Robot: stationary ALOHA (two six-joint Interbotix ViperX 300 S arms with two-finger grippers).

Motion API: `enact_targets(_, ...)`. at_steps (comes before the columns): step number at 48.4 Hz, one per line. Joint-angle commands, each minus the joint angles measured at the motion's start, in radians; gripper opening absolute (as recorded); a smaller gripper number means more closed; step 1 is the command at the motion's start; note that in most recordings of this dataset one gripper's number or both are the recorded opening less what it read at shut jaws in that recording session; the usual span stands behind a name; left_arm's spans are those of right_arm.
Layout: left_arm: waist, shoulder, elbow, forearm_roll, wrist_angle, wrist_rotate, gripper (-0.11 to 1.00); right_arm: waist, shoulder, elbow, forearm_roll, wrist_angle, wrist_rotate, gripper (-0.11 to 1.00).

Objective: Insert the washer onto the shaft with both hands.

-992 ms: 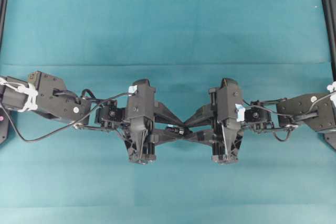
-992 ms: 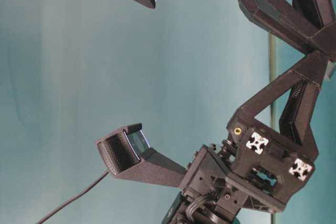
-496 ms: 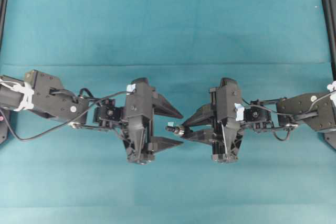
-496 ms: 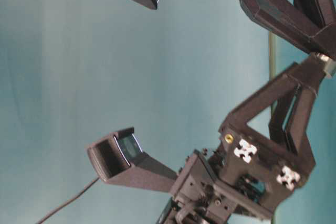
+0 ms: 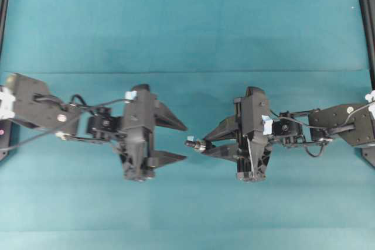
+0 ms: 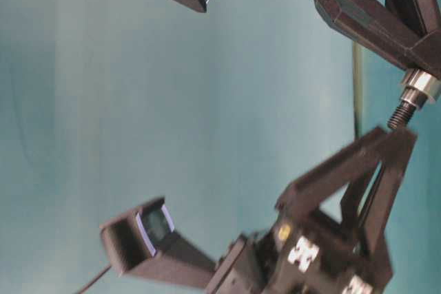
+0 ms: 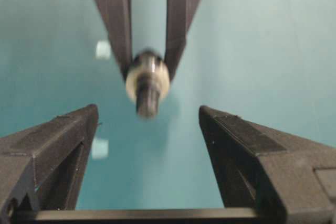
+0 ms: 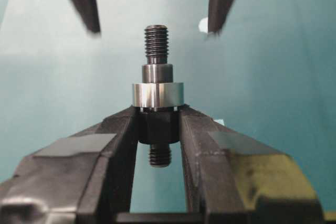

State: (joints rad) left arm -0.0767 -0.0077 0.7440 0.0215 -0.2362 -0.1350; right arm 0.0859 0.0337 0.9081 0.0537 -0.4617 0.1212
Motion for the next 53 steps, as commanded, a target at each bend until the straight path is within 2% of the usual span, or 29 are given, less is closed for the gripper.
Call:
enact_targets(1, -0.002, -0.046, 0.006, 0.0, 0.008, -0.002, 0.84, 0.0, -0.011, -0.015, 0.002, -0.008, 0.008, 0.0)
enact_targets(25, -0.003, -0.156, 0.098, 0.002, 0.055, 0.0, 0.84, 0.0, -0.011, -0.017, 0.002, -0.008, 0.008, 0.0)
enact_targets(53, -0.002, -0.195, 0.121, 0.0, 0.094, -0.003, 0.83, 0.0, -0.009, -0.017, 0.002, -0.008, 0.006, 0.0)
